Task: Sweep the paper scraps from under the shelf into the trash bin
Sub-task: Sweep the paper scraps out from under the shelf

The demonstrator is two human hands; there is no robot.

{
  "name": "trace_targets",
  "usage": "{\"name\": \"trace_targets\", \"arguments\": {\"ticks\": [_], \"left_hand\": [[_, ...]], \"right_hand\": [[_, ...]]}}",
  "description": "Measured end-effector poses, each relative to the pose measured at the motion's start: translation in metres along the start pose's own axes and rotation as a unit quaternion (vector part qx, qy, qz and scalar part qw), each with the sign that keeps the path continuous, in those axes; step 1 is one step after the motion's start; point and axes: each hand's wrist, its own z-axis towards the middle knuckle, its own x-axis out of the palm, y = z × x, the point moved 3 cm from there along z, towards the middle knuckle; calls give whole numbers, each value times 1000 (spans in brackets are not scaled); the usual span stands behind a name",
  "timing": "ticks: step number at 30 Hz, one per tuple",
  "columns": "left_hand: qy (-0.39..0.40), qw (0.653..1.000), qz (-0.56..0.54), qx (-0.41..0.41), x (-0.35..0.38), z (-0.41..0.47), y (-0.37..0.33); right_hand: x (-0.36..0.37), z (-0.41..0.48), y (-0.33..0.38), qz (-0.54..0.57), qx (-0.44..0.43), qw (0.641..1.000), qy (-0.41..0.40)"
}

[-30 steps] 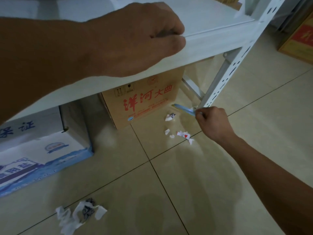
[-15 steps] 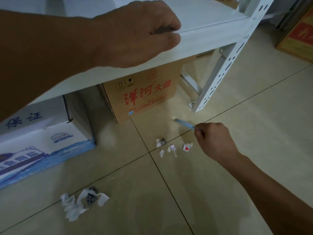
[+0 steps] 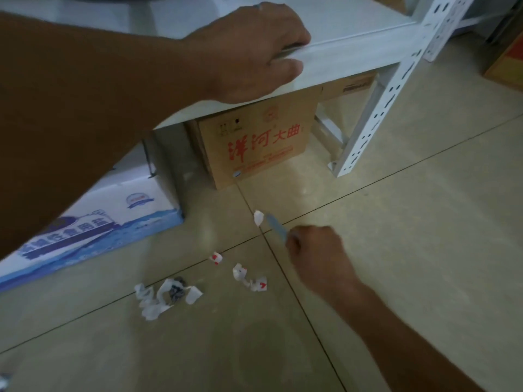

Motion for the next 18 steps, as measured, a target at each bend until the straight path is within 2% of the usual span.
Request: {"name": "trace_targets", "arguments": {"ticks": [3,5,10,12,15,18], "left_hand": [[-15,999,-24,-25,-1,-4,3],[-38,994,-80,-59,-4,-13,4],[-57,974,-201,-88,-15,-56,-4],[-50,971,-216,-89,-20,-81,-7],[-37,972,-217,-79,-20,-132,-15],[-22,965,-230,-126,-14,-191,-14]], "right_hand": [[-13,30,-21,-23,53,996,-67],[-7,46,-20,-27,48,996,-64],[28,43,29,-59,-123,991,15],[27,37,42,-49,-161,986,9],[18,43,39,-69,-117,990,-28],[17,34,51,-84,-87,993,-1]]}}
